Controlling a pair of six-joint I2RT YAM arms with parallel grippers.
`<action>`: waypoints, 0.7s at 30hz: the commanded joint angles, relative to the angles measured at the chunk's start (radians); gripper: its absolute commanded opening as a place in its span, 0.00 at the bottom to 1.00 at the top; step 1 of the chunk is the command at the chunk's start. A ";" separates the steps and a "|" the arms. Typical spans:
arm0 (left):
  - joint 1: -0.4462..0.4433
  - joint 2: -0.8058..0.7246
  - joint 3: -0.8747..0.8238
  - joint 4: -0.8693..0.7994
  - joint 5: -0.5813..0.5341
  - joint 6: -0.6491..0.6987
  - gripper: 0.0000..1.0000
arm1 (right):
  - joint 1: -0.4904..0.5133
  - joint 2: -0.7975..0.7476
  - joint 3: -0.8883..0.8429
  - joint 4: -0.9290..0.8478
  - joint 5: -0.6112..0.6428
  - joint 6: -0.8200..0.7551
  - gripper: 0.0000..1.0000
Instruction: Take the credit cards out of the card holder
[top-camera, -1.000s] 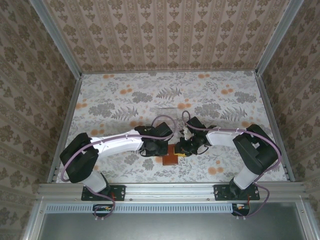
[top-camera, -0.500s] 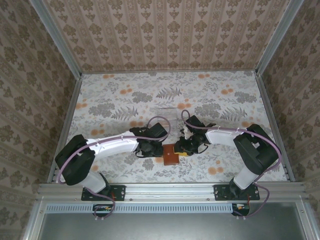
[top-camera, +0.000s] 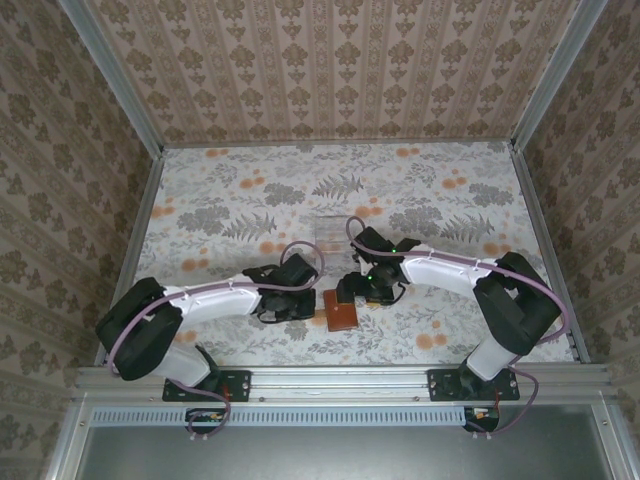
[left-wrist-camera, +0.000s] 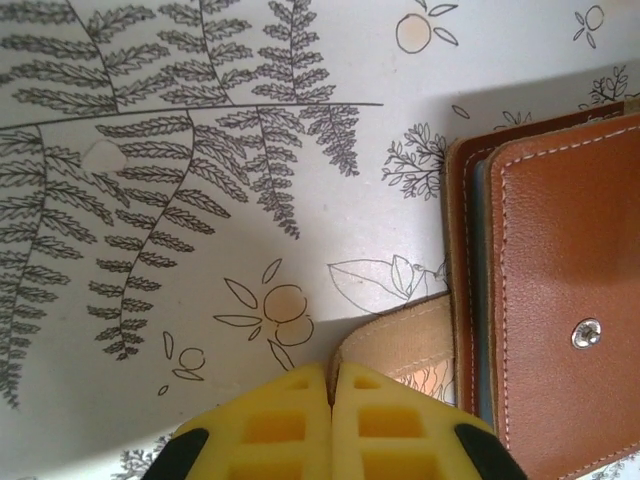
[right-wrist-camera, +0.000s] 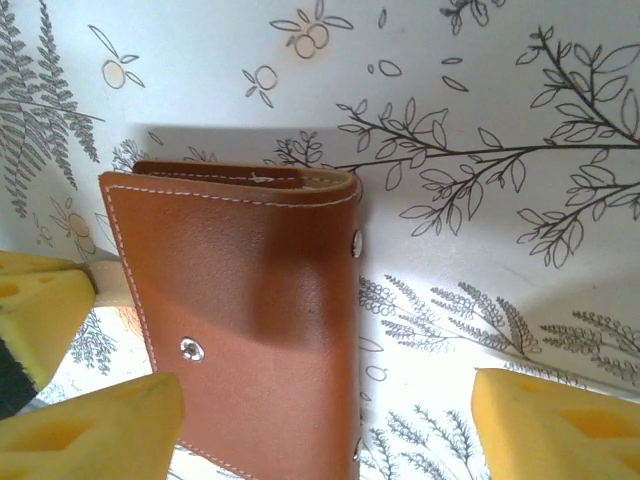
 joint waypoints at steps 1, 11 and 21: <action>0.024 -0.035 -0.054 0.108 0.069 -0.014 0.04 | 0.047 0.001 0.078 -0.148 0.153 -0.013 0.88; 0.067 -0.069 -0.194 0.293 0.154 -0.038 0.03 | 0.183 0.157 0.268 -0.300 0.334 0.027 1.00; 0.078 -0.097 -0.250 0.341 0.175 -0.050 0.03 | 0.241 0.266 0.350 -0.334 0.367 0.063 1.00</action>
